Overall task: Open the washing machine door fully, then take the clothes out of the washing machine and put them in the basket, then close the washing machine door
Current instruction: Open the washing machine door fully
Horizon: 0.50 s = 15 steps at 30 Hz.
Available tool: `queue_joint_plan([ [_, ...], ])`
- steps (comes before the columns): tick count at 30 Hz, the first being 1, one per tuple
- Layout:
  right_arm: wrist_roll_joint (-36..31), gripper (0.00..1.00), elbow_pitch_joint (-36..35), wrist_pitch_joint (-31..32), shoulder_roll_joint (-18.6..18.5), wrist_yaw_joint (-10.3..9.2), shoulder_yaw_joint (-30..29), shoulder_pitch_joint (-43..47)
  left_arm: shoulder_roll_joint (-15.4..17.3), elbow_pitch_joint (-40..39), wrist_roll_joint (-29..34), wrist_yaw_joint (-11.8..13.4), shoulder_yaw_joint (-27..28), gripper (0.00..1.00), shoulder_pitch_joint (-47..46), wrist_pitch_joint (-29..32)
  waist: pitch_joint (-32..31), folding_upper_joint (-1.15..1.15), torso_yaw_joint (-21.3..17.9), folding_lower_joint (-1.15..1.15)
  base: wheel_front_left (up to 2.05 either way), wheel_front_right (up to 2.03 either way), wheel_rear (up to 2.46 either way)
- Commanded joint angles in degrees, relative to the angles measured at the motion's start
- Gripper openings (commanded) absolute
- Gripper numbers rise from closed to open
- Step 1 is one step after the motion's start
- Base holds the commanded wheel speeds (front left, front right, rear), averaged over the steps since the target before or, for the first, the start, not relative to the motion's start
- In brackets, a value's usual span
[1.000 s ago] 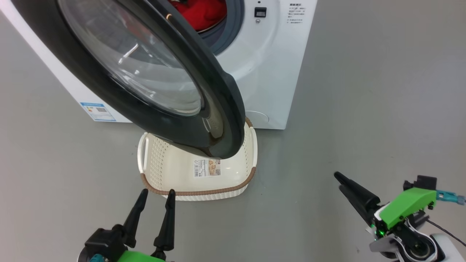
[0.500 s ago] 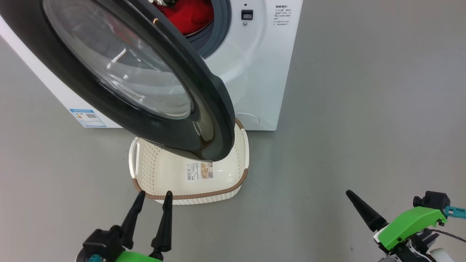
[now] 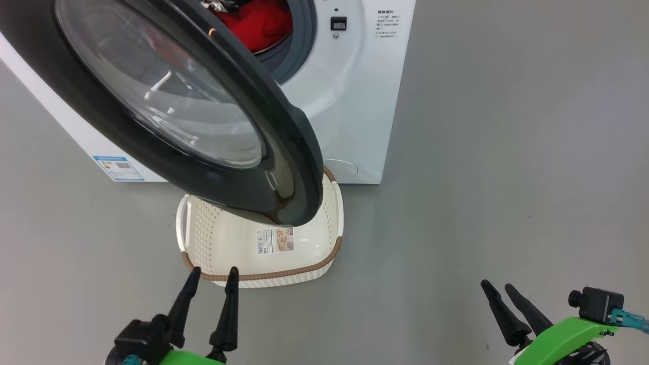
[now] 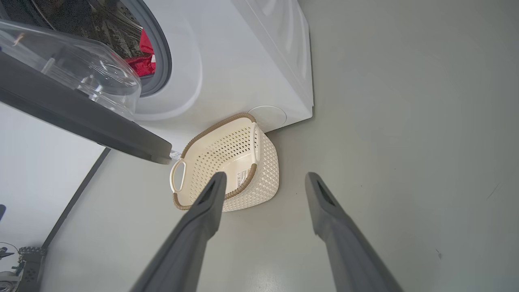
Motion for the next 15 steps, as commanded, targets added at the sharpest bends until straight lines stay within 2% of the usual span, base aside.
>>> queue_joint_plan([
  [1, -0.8, 1.0, -0.8, -1.2, -1.5, 0.02, 1.3, -0.9, 0.6, -1.0, 0.4, -0.3, 1.9, 1.0, 0.1, -0.7, 0.0, 0.0, 0.0, 0.0, 0.0, 0.0, 0.0],
  [4, -3.2, 1.0, -0.4, -2.3, -2.3, 0.02, 2.7, -1.5, 0.6, -0.9, 0.4, -0.3, 2.0, 1.0, 0.0, -0.7, 0.0, 0.0, -0.1, 0.0, 0.0, 0.0, 0.0],
  [15, -21.5, 1.0, -5.6, -2.5, 2.7, 0.02, -10.5, 2.7, 0.6, -0.8, 0.4, -0.2, 1.8, 1.0, -0.1, -0.7, -0.1, 0.0, -0.4, 0.0, 0.0, 0.0, 0.0],
])
